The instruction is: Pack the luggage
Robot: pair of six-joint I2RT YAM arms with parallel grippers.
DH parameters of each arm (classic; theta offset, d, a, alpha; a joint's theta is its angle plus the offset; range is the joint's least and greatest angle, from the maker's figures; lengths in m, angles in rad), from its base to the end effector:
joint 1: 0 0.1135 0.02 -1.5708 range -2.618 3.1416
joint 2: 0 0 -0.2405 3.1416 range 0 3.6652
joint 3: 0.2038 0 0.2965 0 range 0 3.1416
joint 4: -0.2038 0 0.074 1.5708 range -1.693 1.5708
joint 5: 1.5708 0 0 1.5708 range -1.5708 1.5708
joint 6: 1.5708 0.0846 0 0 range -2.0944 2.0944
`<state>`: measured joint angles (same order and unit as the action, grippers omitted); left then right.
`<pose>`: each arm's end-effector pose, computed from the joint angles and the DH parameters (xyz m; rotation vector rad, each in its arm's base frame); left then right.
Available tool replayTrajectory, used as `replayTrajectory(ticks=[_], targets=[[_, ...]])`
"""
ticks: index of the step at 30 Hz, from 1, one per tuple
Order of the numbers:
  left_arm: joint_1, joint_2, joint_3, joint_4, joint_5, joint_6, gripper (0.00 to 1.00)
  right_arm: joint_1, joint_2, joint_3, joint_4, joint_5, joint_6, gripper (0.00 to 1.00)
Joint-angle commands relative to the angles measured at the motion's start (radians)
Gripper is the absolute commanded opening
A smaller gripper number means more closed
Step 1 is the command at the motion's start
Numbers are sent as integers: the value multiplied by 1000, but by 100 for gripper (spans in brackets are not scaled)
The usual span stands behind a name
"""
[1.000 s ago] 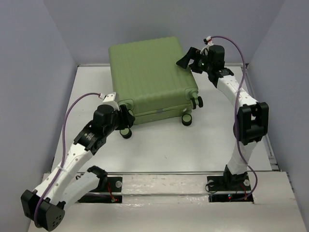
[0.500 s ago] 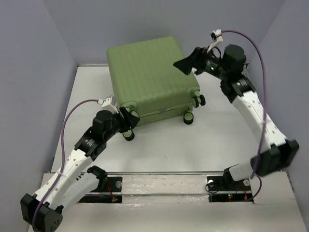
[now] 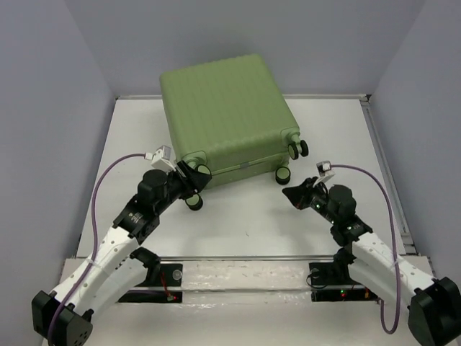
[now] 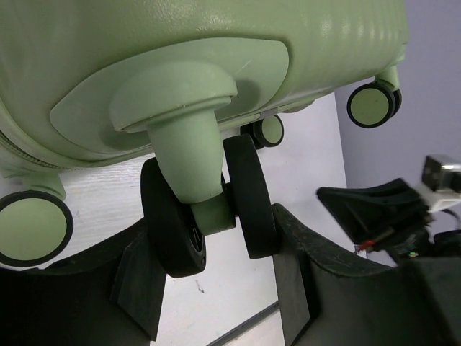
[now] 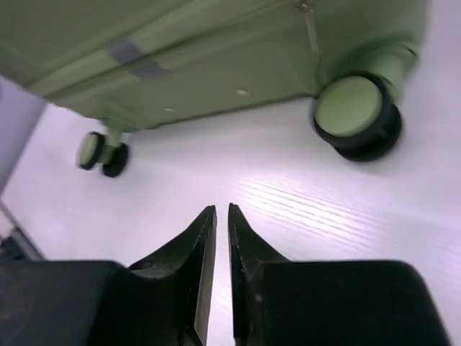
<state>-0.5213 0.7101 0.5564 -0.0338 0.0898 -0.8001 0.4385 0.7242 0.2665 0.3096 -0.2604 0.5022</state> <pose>0.2470 -0.1506 0.2556 -0.1915 1.8671 -1.0197 0.2451 0.1390 0.1754 -0.1450 1.7966 0.9087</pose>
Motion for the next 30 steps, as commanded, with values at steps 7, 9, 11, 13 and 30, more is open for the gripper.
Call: replayTrajectory(ticks=[7, 9, 11, 13, 30], targets=[[-36, -89, 17, 245, 142, 27, 6, 3, 348, -96, 803, 359, 7, 38], [-36, -100, 14, 233, 140, 24, 6, 3, 461, -75, 882, 340, -8, 41], [-36, -118, 7, 229, 143, 15, 6, 3, 529, -32, 947, 326, -28, 42], [-36, -139, 5, 210, 146, 12, 6, -6, 617, -20, 1020, 339, -45, 43], [-37, -219, -1, 166, 183, -34, 6, -15, 836, 68, 1200, 316, -159, 33]])
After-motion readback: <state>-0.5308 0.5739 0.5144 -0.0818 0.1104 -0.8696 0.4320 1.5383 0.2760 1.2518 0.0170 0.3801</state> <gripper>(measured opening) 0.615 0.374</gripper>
